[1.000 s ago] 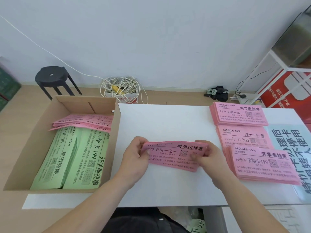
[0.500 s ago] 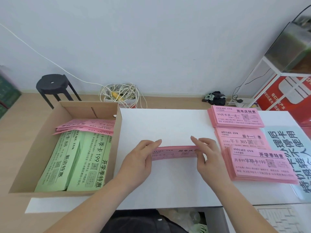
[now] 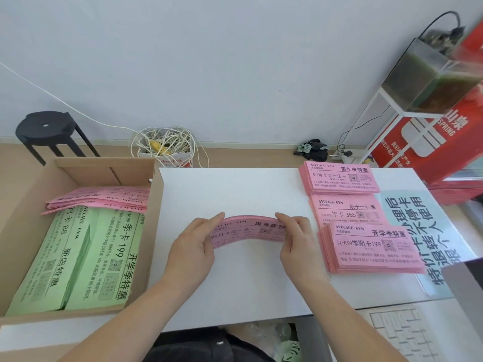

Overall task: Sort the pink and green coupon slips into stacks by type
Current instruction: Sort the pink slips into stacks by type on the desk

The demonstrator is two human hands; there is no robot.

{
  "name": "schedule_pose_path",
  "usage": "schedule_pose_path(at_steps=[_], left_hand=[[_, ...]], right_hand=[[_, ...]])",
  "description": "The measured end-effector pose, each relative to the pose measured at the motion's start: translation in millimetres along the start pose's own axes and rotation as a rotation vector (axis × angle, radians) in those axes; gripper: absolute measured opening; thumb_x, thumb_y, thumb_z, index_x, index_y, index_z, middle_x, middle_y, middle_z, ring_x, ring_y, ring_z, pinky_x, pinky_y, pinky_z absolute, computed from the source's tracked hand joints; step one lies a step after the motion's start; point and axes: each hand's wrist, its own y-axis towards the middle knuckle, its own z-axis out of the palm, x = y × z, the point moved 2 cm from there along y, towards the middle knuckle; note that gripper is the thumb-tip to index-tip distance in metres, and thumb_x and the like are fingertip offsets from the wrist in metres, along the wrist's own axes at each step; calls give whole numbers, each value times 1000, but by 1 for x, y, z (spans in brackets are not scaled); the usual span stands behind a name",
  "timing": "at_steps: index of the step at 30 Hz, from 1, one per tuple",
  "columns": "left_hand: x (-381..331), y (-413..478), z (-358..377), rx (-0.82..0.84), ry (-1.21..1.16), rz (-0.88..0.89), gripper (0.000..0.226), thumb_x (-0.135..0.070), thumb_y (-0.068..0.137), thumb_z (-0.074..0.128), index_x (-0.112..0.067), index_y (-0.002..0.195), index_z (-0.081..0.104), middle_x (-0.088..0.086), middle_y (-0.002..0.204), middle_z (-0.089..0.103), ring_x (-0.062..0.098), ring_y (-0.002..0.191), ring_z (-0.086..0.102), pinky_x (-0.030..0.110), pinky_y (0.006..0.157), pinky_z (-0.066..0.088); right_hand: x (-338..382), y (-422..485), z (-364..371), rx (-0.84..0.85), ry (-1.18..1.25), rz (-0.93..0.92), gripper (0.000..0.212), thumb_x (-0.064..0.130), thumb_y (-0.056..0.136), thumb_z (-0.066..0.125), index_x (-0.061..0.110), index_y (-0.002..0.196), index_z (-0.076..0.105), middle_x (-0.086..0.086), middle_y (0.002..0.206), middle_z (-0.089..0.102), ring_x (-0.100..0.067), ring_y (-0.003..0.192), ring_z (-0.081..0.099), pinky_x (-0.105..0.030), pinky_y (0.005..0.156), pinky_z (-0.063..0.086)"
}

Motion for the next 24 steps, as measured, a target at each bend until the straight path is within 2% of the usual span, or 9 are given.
schedule_pose_path(at_steps=[3, 6, 9, 12, 16, 18, 21, 22, 24], left_hand=[[2, -4, 9, 9, -39, -22, 62, 5, 99, 47, -35, 146, 53, -13, 106, 58, 0, 98, 54, 29, 84, 49], [0, 0, 9, -16, -59, -46, 61, 4, 99, 47, -36, 144, 56, -12, 106, 62, 5, 98, 58, 36, 84, 52], [-18, 10, 3, -27, -108, -134, 54, -5, 102, 47, -39, 143, 55, -14, 118, 67, 12, 108, 62, 38, 94, 53], [-39, 33, -6, -31, -159, -197, 41, -13, 103, 49, -44, 129, 53, -12, 108, 70, 11, 97, 65, 40, 83, 56], [-64, 69, -19, -15, -373, -254, 28, -9, 102, 52, -36, 107, 61, -7, 91, 75, 6, 81, 68, 27, 66, 54], [-72, 83, -26, 18, -491, -310, 28, -6, 102, 52, -31, 106, 64, -2, 83, 77, 9, 73, 70, 24, 62, 54], [-75, 105, -31, 80, -554, -356, 30, -4, 102, 52, -30, 107, 65, 0, 84, 78, 20, 79, 74, 45, 76, 59], [-74, 112, -30, 92, -550, -355, 31, -4, 101, 53, -31, 107, 65, 1, 84, 78, 24, 82, 74, 48, 79, 59], [-75, 128, -25, 100, -534, -343, 32, -5, 101, 55, -34, 105, 67, 0, 87, 77, 26, 82, 73, 47, 76, 59]], right_hand=[[-2, -5, 2, 32, 0, 31, 61, -7, 94, 48, 31, 142, 54, 12, 125, 41, -3, 102, 48, -17, 87, 41], [-1, 5, -3, 42, 51, 114, 59, -5, 97, 45, 32, 142, 54, 10, 122, 47, 0, 98, 49, -18, 86, 42], [4, 16, -15, 20, 112, 167, 60, -6, 94, 44, 33, 138, 57, 13, 118, 51, 9, 100, 52, -18, 90, 46], [12, 39, -34, -54, 162, 198, 58, -1, 97, 46, 36, 140, 54, 13, 115, 58, 11, 102, 54, -9, 81, 44], [18, 70, -59, -170, 294, 362, 46, 21, 102, 58, 35, 144, 46, 8, 97, 68, -5, 89, 65, -24, 70, 48], [13, 84, -68, -171, 333, 462, 37, 25, 99, 63, 23, 136, 56, 5, 98, 72, -10, 90, 68, -30, 74, 54], [11, 97, -77, -140, 332, 524, 22, 22, 97, 63, 20, 118, 72, 3, 96, 76, -17, 93, 72, -46, 90, 59], [12, 100, -80, -132, 321, 517, 20, 16, 98, 61, 24, 110, 75, 2, 93, 77, -18, 92, 72, -46, 90, 59], [15, 108, -89, -125, 308, 487, 29, 9, 99, 55, 31, 98, 74, 3, 88, 77, -17, 89, 73, -32, 79, 60]])
